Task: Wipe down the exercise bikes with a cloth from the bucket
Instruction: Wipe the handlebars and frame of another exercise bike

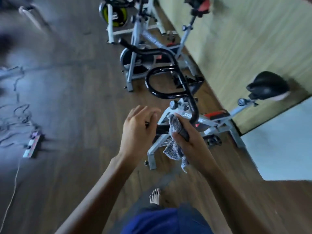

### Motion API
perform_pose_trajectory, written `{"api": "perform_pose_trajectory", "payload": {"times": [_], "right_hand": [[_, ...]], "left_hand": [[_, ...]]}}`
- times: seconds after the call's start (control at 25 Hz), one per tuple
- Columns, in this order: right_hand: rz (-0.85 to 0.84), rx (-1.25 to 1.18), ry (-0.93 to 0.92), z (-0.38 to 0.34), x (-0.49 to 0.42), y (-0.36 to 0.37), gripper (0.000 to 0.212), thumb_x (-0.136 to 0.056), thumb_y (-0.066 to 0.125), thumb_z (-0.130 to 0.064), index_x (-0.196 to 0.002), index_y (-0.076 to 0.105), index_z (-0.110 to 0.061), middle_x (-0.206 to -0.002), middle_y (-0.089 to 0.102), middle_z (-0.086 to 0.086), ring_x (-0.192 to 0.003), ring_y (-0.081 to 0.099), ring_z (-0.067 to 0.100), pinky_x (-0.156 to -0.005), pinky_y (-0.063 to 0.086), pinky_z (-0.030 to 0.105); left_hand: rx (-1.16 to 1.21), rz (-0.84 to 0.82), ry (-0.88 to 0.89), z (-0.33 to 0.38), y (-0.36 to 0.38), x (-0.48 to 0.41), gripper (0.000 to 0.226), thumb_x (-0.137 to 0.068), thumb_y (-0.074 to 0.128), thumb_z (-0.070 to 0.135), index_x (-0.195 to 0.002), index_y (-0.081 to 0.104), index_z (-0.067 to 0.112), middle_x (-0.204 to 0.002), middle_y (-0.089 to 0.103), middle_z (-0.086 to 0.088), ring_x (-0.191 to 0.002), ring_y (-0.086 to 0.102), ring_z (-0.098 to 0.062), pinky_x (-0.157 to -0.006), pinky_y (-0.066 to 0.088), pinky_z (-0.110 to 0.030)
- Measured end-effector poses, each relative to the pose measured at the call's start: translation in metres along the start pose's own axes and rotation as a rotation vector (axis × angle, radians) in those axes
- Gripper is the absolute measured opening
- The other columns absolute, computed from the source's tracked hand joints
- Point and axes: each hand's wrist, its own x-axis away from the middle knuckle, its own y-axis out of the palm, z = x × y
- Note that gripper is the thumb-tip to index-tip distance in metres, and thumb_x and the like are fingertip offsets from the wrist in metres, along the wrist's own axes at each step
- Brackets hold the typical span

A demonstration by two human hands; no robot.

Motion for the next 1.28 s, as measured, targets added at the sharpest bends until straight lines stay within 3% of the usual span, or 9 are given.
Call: {"api": "perform_pose_trajectory", "payload": {"times": [0.12, 0.24, 0.36, 0.48, 0.64, 0.84, 0.96, 1.12, 1.28], "right_hand": [[0.016, -0.028, -0.097, 0.004, 0.003, 0.028, 0.05, -0.099, 0.055, -0.015, -0.145, 0.041, -0.025, -0.144, 0.044, -0.025, -0.137, 0.039, -0.01, -0.113, 0.03, 0.012], [0.149, 0.055, -0.312, 0.011, 0.003, 0.055, 0.047, -0.098, 0.058, -0.008, -0.144, 0.047, -0.009, -0.146, 0.05, -0.003, -0.14, 0.043, 0.007, -0.115, 0.033, 0.023], [0.205, 0.054, -0.439, 0.023, 0.001, 0.087, 0.048, -0.097, 0.057, 0.001, -0.144, 0.048, -0.002, -0.15, 0.047, 0.015, -0.144, 0.041, 0.024, -0.118, 0.035, 0.039], [0.295, 0.05, -0.559, 0.031, -0.002, 0.115, 0.048, -0.099, 0.055, -0.001, -0.145, 0.045, -0.009, -0.152, 0.042, 0.014, -0.144, 0.04, 0.029, -0.118, 0.035, 0.047], [0.411, 0.144, -0.658, 0.035, -0.016, 0.146, 0.051, -0.096, 0.061, 0.001, -0.144, 0.047, -0.013, -0.152, 0.038, 0.01, -0.144, 0.038, 0.031, -0.116, 0.034, 0.055], [0.615, 0.323, -0.564, 0.037, -0.038, 0.186, 0.04, -0.109, 0.029, -0.038, -0.147, 0.038, -0.028, -0.155, 0.031, -0.002, -0.153, 0.015, 0.011, -0.124, 0.015, 0.041], [0.719, 0.364, -0.612, 0.052, -0.049, 0.191, 0.04, -0.106, 0.042, -0.035, -0.146, 0.038, -0.03, -0.153, 0.033, -0.003, -0.15, 0.022, 0.015, -0.123, 0.018, 0.041], [0.871, 0.323, -0.56, 0.082, -0.055, 0.183, 0.045, -0.101, 0.046, -0.029, -0.145, 0.039, -0.023, -0.15, 0.037, -0.001, -0.145, 0.032, 0.021, -0.119, 0.025, 0.052], [0.903, 0.388, -0.634, 0.085, -0.059, 0.187, 0.046, -0.102, 0.045, -0.034, -0.147, 0.038, -0.024, -0.15, 0.04, -0.003, -0.145, 0.035, 0.019, -0.12, 0.027, 0.05]], "left_hand": [[-0.008, 0.264, -0.128, -0.022, -0.007, 0.016, 0.025, -0.092, 0.056, 0.003, -0.106, 0.072, 0.015, -0.11, 0.064, 0.009, -0.106, 0.058, -0.011, -0.094, 0.045, -0.022], [0.168, 0.27, -0.33, -0.047, -0.001, 0.028, 0.026, -0.094, 0.052, 0.011, -0.112, 0.071, 0.017, -0.111, 0.069, 0.005, -0.106, 0.063, -0.008, -0.094, 0.05, -0.031], [0.46, 0.206, -0.446, -0.06, 0.007, 0.035, 0.026, -0.097, 0.05, 0.012, -0.113, 0.071, 0.012, -0.107, 0.074, -0.003, -0.105, 0.068, -0.025, -0.097, 0.053, -0.047], [0.593, 0.197, -0.446, -0.06, 0.008, 0.038, 0.023, -0.099, 0.052, 0.001, -0.114, 0.07, 0.004, -0.107, 0.073, -0.012, -0.103, 0.07, -0.029, -0.089, 0.056, -0.039], [0.77, 0.127, -0.462, -0.072, 0.003, 0.036, 0.023, -0.093, 0.06, 0.008, -0.108, 0.075, 0.015, -0.108, 0.073, -0.01, -0.103, 0.068, -0.023, -0.086, 0.052, -0.031], [0.943, -0.011, -0.473, -0.098, 0.002, 0.028, 0.034, -0.091, 0.056, 0.016, -0.12, 0.062, 0.0, -0.117, 0.061, -0.022, -0.108, 0.057, -0.032, -0.097, 0.043, -0.041], [1.037, -0.03, -0.437, -0.103, 0.006, 0.026, 0.031, -0.096, 0.052, 0.013, -0.12, 0.059, -0.004, -0.114, 0.063, -0.025, -0.106, 0.062, -0.029, -0.098, 0.045, -0.039], [1.118, 0.022, -0.345, -0.097, 0.018, 0.031, 0.021, -0.1, 0.044, 0.006, -0.112, 0.059, -0.003, -0.092, 0.073, -0.005, -0.084, 0.07, -0.014, -0.074, 0.053, -0.022], [1.119, 0.106, -0.278, -0.101, 0.027, 0.032, 0.017, -0.098, 0.053, 0.016, -0.107, 0.065, 0.009, -0.102, 0.071, -0.005, -0.096, 0.066, -0.017, -0.092, 0.049, -0.029]]}}
